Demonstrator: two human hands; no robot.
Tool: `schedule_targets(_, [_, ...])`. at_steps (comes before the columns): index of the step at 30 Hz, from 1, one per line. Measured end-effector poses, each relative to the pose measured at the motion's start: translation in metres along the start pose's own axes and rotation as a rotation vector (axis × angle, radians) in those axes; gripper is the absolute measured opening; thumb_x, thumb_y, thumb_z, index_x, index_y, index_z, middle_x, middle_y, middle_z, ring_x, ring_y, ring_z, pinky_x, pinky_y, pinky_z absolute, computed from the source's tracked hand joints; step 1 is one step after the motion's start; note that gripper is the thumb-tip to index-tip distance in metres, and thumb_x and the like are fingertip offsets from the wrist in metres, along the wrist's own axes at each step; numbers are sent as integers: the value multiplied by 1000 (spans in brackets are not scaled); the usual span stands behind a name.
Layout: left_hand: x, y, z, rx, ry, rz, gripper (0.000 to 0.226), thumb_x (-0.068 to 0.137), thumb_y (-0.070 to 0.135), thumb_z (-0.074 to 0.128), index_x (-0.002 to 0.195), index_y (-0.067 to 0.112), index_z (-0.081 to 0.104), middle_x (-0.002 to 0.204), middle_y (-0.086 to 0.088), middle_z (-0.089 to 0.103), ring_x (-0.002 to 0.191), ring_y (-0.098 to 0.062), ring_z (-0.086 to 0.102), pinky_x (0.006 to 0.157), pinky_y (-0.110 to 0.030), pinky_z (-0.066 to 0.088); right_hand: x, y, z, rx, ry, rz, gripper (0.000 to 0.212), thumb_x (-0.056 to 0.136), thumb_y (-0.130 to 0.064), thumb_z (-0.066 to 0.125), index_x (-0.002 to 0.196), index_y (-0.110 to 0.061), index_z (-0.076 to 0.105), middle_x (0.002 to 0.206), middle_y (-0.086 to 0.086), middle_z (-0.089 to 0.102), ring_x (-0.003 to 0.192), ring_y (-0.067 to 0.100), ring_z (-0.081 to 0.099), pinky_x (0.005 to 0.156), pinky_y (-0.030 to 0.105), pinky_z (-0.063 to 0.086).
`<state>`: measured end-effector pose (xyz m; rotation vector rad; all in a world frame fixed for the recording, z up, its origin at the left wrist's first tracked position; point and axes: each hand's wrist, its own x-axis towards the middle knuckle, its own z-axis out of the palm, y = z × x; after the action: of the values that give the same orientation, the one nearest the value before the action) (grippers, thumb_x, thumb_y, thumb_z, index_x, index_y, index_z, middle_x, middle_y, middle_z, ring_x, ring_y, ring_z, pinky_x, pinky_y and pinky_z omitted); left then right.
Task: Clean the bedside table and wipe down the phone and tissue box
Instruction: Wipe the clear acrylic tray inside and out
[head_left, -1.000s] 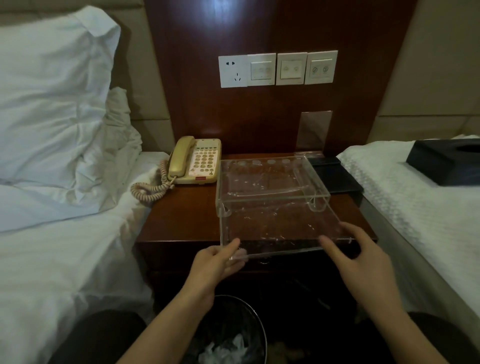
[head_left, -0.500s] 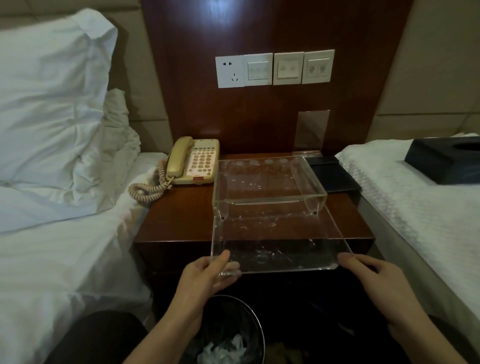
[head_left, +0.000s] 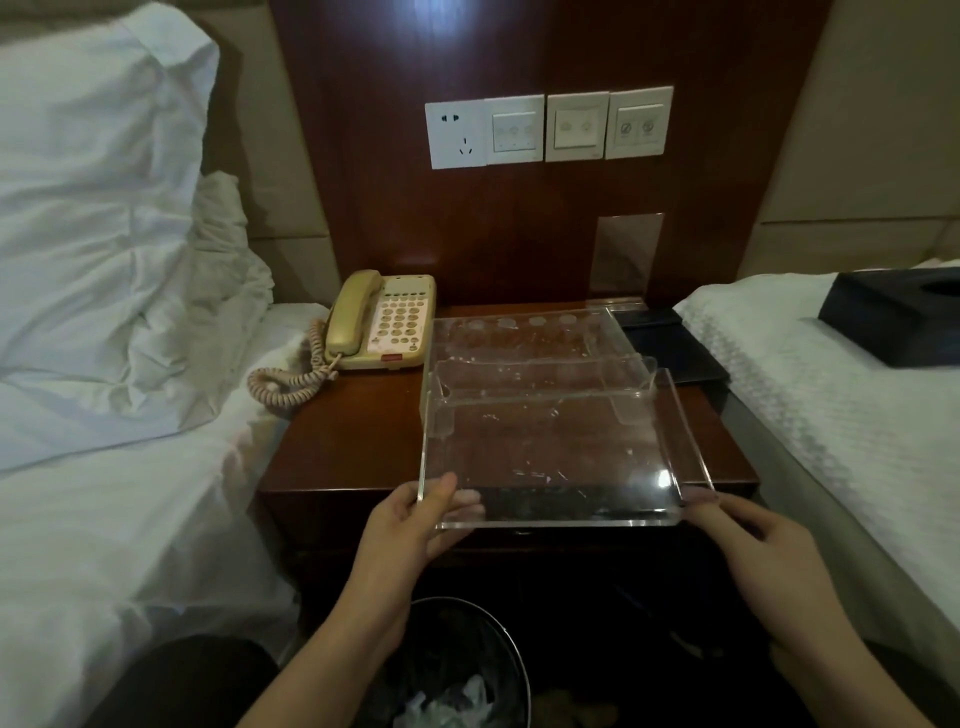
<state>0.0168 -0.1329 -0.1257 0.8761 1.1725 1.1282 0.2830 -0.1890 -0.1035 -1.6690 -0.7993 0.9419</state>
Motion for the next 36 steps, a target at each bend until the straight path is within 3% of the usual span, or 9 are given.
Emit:
schedule_targets(7, [33, 21, 6, 41, 1, 116, 24, 101, 28, 55, 126, 30, 56, 117, -7, 74, 94, -27, 77, 76, -30, 62, 34, -11, 24, 14, 15, -86, 12, 85, -19, 73, 94, -25, 77, 89, -1, 75, 84, 18, 70, 68, 31, 52])
schedule_targets(11, [53, 29, 11, 53, 4, 143, 39, 105, 35, 48, 139, 17, 56, 129, -9, 68, 96, -22, 76, 80, -28, 62, 56, -27, 39, 48, 17, -94, 11, 88, -19, 70, 95, -24, 76, 94, -1, 73, 85, 16, 67, 71, 32, 54])
schedule_targets(16, [82, 37, 13, 53, 21, 152, 46, 106, 41, 44, 145, 17, 51, 135, -6, 63, 97, -24, 76, 85, -32, 62, 73, -43, 53, 110, -32, -126, 16, 89, -26, 70, 101, -37, 71, 99, -8, 71, 88, 17, 69, 65, 30, 54])
schedule_targets(21, [108, 44, 9, 165, -10, 159, 55, 104, 52, 38, 140, 15, 57, 125, -6, 72, 101, -23, 75, 99, -43, 55, 91, -53, 63, 70, -31, -152, 43, 86, -35, 71, 128, -36, 62, 127, -5, 61, 115, 22, 59, 95, 46, 51])
schedule_targets(25, [123, 47, -1, 34, 50, 67, 63, 104, 53, 32, 125, 2, 63, 106, -18, 76, 92, -29, 74, 77, -32, 63, 93, -51, 62, 9, -65, -181, 45, 84, -33, 73, 127, -36, 62, 121, -6, 62, 108, 20, 61, 90, 43, 54])
schedule_targets(28, [126, 51, -2, -89, 24, -44, 65, 100, 62, 37, 118, 3, 59, 103, -22, 76, 91, -35, 76, 68, -37, 65, 90, -46, 63, -42, -114, -178, 33, 86, -26, 74, 116, -35, 65, 105, -14, 63, 88, 6, 62, 65, 23, 49])
schedule_targets(31, [123, 46, -5, -34, 33, -40, 69, 98, 65, 36, 117, 4, 61, 96, -19, 78, 83, -34, 77, 60, -34, 63, 87, -39, 53, -124, -153, -198, 24, 87, -30, 72, 110, -33, 69, 103, -17, 67, 86, -4, 59, 65, 15, 42])
schedule_targets(33, [119, 40, -12, -34, 32, -34, 70, 98, 65, 36, 118, 3, 62, 94, -19, 78, 81, -34, 77, 60, -34, 63, 85, -40, 42, -51, -108, -131, 18, 88, -39, 67, 98, -27, 76, 99, -7, 74, 87, 5, 65, 68, 20, 44])
schedule_targets(36, [115, 38, -23, -36, 34, -29, 65, 99, 61, 36, 117, 4, 60, 92, -19, 78, 77, -33, 77, 60, -36, 63, 95, -44, 33, -3, -52, 14, 29, 90, -45, 64, 90, -20, 79, 92, 7, 77, 79, 24, 73, 63, 32, 51])
